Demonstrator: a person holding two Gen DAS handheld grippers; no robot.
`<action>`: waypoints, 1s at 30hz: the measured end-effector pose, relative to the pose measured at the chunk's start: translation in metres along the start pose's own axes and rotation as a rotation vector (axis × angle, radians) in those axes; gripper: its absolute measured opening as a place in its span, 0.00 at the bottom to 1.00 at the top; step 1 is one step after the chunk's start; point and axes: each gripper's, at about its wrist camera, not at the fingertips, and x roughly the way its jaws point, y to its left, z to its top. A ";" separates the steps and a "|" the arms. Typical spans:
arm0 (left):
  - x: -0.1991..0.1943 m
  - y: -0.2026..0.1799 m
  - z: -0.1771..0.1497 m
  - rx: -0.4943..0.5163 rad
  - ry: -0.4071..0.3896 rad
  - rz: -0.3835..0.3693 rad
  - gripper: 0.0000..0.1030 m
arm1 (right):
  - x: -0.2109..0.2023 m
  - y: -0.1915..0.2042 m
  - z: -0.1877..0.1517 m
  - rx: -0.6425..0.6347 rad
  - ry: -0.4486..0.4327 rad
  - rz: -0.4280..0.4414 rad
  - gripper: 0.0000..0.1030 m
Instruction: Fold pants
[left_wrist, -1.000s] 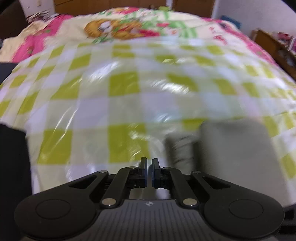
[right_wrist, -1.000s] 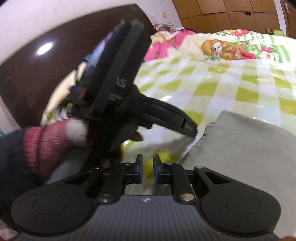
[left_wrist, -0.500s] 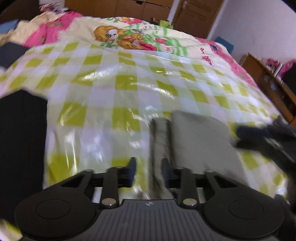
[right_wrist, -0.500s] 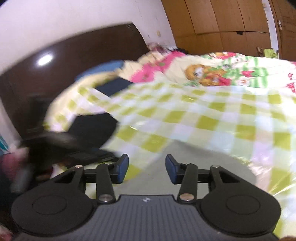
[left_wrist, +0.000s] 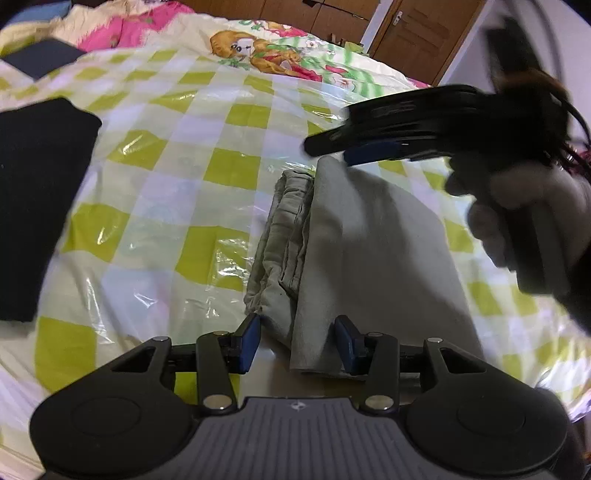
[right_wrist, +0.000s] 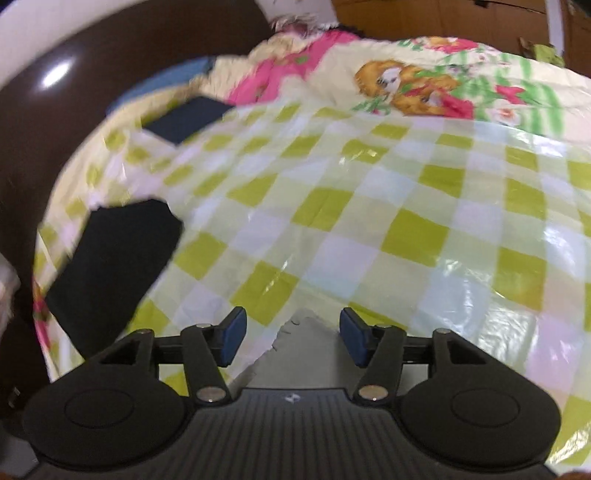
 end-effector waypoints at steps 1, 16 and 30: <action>0.001 -0.002 -0.001 0.017 -0.002 0.009 0.55 | 0.005 0.003 0.000 -0.021 0.034 -0.021 0.55; -0.008 -0.015 -0.004 0.101 -0.006 -0.007 0.24 | -0.036 -0.012 0.001 0.038 0.019 0.052 0.07; -0.027 -0.005 0.029 0.119 -0.115 -0.017 0.24 | -0.063 -0.012 0.031 0.089 -0.123 0.073 0.06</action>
